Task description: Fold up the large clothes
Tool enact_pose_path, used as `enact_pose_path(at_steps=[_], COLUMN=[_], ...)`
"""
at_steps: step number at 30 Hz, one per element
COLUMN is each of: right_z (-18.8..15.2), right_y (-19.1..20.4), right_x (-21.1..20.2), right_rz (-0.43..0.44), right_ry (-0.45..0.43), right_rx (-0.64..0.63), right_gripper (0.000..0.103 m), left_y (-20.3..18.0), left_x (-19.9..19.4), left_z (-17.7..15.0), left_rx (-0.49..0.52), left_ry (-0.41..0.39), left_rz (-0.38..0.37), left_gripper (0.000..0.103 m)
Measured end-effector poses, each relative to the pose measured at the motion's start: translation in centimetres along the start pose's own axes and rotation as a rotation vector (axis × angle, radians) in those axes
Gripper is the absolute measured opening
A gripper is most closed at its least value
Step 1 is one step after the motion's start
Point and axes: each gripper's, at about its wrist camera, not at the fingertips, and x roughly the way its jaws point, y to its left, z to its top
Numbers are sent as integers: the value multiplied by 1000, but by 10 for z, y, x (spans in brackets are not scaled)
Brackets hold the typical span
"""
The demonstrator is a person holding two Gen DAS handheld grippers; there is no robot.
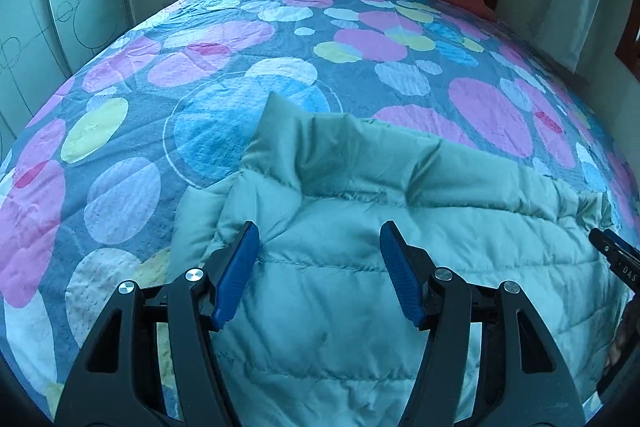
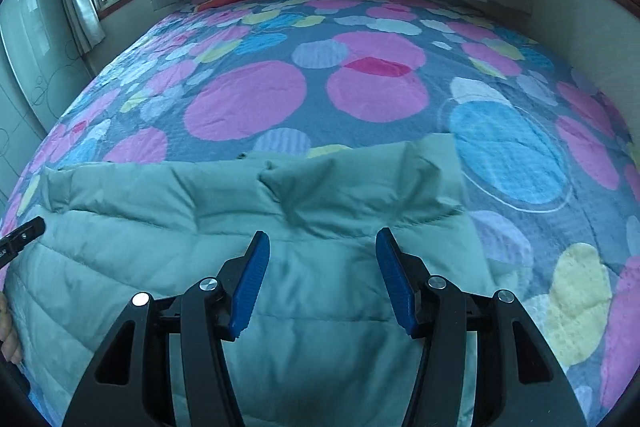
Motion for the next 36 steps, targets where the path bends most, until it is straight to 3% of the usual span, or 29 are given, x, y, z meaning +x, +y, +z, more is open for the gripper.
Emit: enact_pose_path(at_steps=[5, 9, 12, 19, 26, 36], right_z=[-8, -8, -15, -27, -41, -104], right_y=[-15, -15, -21, -28, -41, -79], right_x=[24, 7, -12, 4, -45, -105], right_rz=[21, 20, 6, 7, 13, 46], right_ry=[36, 30, 1, 17, -28, -21], right_rx=[30, 28, 36, 40, 98, 231], right_gripper=[56, 56, 56, 57, 59, 63], left_y=[1, 5, 17, 32, 52, 93], left_x=[16, -7, -21, -2, -40, -94], left_z=[-3, -7, -18, -24, -50, -121], left_rx=[13, -4, -20, -70, -159, -375], left_ry=[-5, -7, -38, 5, -3, 36], left_rz=[35, 0, 18, 12, -9, -89], left_gripper=[63, 63, 63, 66, 66, 66])
